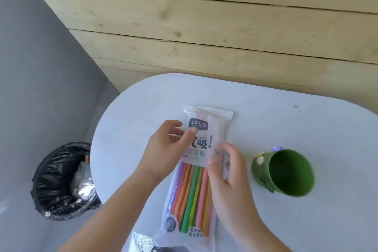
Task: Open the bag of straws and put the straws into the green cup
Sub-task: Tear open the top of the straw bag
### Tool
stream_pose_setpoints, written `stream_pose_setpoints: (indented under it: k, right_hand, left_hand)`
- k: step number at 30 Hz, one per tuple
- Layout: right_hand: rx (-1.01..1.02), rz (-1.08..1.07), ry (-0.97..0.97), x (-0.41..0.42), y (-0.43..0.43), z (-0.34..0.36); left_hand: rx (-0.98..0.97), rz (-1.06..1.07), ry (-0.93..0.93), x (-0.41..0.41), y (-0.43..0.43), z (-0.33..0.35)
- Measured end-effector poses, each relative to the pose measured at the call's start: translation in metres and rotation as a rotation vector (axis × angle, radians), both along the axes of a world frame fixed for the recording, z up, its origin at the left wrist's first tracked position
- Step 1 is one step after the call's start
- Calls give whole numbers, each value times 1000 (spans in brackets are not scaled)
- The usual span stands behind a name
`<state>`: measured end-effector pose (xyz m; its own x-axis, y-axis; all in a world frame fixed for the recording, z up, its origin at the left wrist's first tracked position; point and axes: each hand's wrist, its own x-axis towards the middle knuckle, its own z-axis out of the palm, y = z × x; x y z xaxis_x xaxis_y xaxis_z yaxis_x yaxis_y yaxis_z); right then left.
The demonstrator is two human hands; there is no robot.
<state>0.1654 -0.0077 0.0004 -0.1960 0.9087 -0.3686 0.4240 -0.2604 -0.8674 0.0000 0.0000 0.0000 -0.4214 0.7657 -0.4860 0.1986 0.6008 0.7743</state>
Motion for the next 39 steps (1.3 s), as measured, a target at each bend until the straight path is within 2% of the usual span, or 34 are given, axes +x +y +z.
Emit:
stream_pose_setpoints:
  k: [4,7,11,14,16,20,22,29,31,34,35,39]
  right_hand:
    - [-29,-81,222,1,20,-16]
    - [-51,-109,363,1,30,-25]
    - [-7,-134,393,-4,35,-30]
    - [-21,-162,412,-12,37,-23]
    - [-36,-203,526,-15,39,-13]
    - [-67,-208,673,-8,34,17]
    - [-51,-193,697,-1,30,34]
    - [210,-85,700,44,2,100]
    - [282,-61,714,54,-5,112]
    - [361,-10,729,60,-12,120]
    - [387,7,736,61,-14,119]
    - [389,72,789,61,-18,109]
  left_hand:
    - [27,-76,22,-1,17,-12]
    - [59,-54,23,5,23,-20]
    - [117,-58,58,10,23,-17]
    - [203,-27,106,14,21,-6]
    - [273,-22,122,17,17,6]
    - [453,-9,19,27,-5,31]
    - [521,-22,-4,31,-19,45]
    - [746,-118,-111,52,-54,100]
    - [800,-130,-87,57,-54,110]
    - [850,13,52,61,-50,118]
    - [855,47,49,63,-50,120]
    - [859,-57,-185,72,-54,120]
